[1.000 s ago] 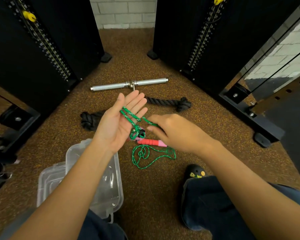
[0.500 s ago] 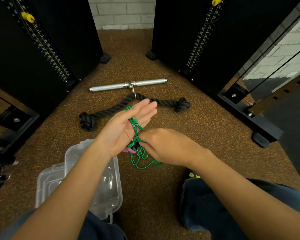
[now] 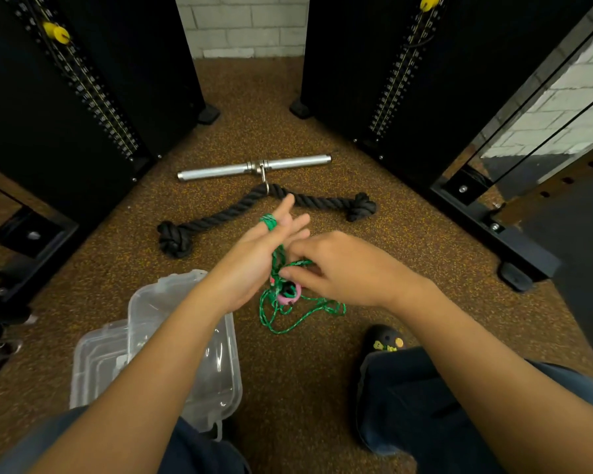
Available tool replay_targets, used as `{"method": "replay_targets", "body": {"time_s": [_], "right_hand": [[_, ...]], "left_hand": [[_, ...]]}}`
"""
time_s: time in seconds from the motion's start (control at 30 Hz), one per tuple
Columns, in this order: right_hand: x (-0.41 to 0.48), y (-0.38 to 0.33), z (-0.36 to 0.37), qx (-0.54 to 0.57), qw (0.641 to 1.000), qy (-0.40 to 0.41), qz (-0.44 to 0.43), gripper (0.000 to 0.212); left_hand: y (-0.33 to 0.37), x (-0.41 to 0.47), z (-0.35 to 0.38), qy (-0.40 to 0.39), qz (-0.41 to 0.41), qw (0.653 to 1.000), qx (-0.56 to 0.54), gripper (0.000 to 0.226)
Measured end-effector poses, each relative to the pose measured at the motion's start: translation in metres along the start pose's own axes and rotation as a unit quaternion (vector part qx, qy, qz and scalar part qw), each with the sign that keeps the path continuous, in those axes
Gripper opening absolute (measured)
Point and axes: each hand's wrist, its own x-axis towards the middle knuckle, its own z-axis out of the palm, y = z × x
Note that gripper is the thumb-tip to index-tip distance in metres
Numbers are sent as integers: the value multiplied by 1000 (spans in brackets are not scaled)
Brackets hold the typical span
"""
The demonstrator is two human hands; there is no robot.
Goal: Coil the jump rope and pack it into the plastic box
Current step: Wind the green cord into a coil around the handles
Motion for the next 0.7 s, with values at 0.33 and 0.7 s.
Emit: {"method": "replay_targets", "body": {"time_s": [0.33, 0.7], "right_hand": [[0, 17, -18, 75, 996, 44, 5, 29], [4, 25, -2, 159, 979, 115, 57, 29]], "left_hand": [[15, -17, 14, -96, -32, 968, 231, 78], [22, -15, -7, -156, 7, 958, -240, 37]]}}
